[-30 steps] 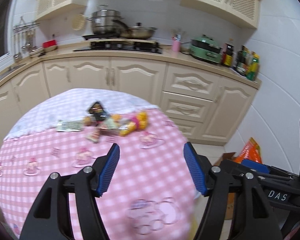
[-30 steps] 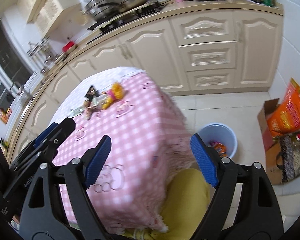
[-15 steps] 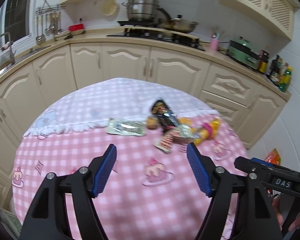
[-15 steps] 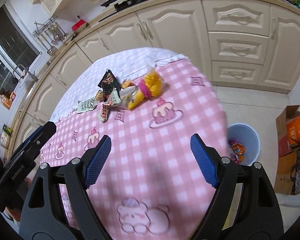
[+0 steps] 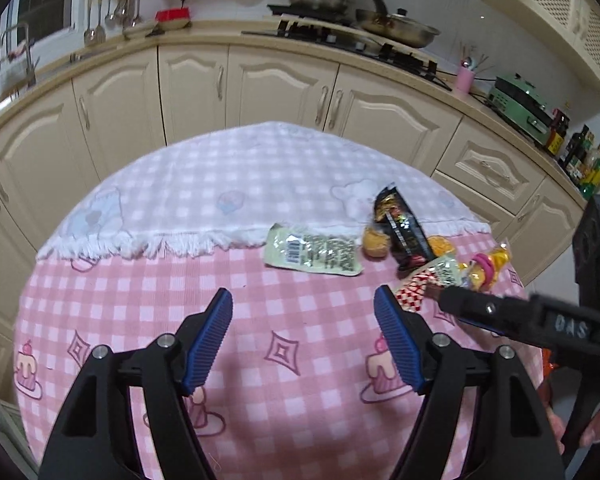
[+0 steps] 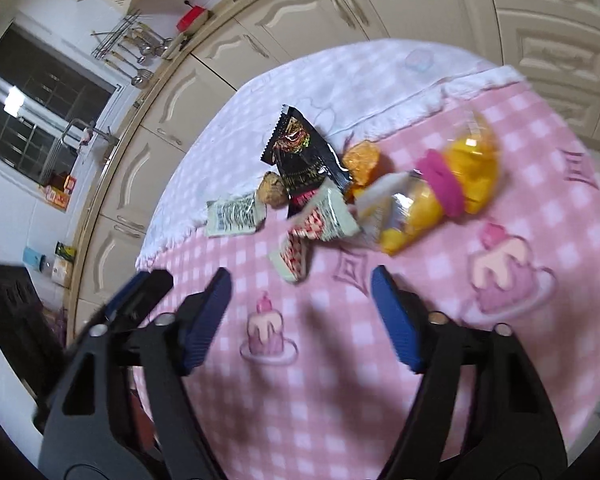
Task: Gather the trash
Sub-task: 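Grasp the white-and-red candy wrapper with the right gripper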
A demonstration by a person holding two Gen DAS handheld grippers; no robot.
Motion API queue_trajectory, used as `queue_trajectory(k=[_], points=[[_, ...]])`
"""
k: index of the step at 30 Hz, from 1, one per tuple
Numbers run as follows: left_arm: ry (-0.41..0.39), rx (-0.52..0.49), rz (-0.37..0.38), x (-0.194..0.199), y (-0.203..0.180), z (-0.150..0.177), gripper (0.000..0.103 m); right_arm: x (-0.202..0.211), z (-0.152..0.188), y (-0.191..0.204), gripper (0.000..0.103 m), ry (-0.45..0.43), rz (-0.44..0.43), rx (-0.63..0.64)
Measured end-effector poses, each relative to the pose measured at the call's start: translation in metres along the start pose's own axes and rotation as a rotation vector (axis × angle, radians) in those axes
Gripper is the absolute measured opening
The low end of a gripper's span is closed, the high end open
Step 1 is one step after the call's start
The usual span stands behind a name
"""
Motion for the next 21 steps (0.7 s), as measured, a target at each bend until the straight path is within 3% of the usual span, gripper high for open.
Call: queue_trajectory(k=[3,6,10,21], points=[[0.021,0.029,0.010,-0.008,0.009,0.000,0.072,-0.011,-0.008,0.002,0.052,0.004,0.010,-0.032],[0.038,0.066,0.026,-0.013,0.018,0.001,0.072,-0.016,-0.014,0.005,0.048,-0.022,0.048,-0.047],[0.049,0.098,0.016,-0.017,0.026,0.002,0.072,-0.023,-0.019,0.006,0.020,-0.036,0.107,-0.038],[0.096,0.160,0.040,-0.027,0.023,0.001,0.072,0.010,-0.002,0.004,0.017,-0.054,0.007,0.001]])
Point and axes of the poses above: each gripper's, at about its wrist camera, not at the fingertips, and x roughly against the way its jaws point, y to its left, z to its underside, the point moved 1 cm from there along -x, roughly the way its jaws point
